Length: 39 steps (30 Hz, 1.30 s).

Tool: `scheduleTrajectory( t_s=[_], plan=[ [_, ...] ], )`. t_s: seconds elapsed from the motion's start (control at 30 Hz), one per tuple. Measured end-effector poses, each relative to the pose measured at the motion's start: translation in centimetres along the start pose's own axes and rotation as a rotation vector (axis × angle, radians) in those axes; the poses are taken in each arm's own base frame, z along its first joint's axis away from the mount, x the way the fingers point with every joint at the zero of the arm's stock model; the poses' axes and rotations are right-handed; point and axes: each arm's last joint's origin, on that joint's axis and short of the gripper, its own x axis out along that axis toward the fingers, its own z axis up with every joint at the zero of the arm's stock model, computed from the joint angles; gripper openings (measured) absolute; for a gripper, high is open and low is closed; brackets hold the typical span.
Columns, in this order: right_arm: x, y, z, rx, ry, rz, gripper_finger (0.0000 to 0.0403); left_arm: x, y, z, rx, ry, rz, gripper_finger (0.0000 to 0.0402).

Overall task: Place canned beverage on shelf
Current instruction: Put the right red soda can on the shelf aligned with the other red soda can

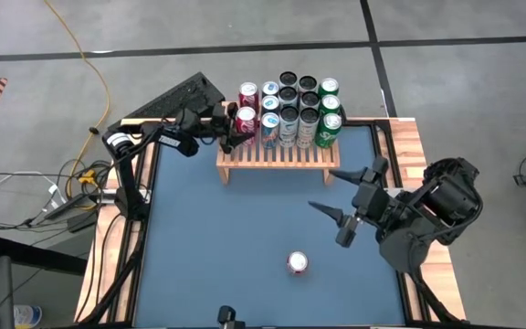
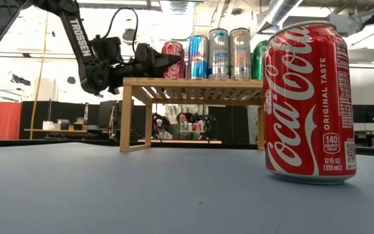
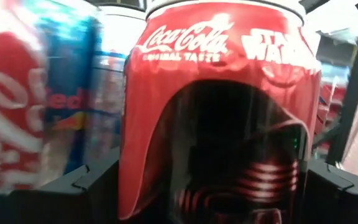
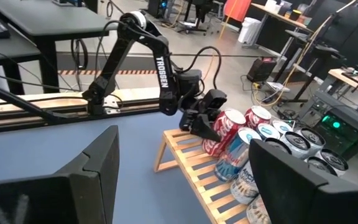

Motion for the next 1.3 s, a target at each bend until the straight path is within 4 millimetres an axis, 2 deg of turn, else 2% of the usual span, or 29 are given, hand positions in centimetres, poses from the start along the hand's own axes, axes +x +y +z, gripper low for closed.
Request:
scheduleTrajectory(
  t_s=[0.2,0.43,0.8,1.3],
  plan=[
    [0.2,-0.1,0.0,-0.004,0.004,-0.005,0.0286,0.7,-0.9,-0.6,0.108,0.039,-0.086,0.0315],
    [0.2,-0.1,0.0,-0.007,0.007,-0.001,0.0286,0.3,-0.3,-0.5,0.029,0.038,-0.041,0.0313],
    [0.1,0.0,0.0,-0.008,0.009,0.006,0.0286,-0.5,0.2,-0.2,-0.023,0.076,-0.092,0.0313],
    [0.1,0.0,-0.1,-0.007,0.020,0.022,0.0286,-0.1,-0.1,-0.3,-0.039,0.067,-0.080,0.0313]
  ],
)
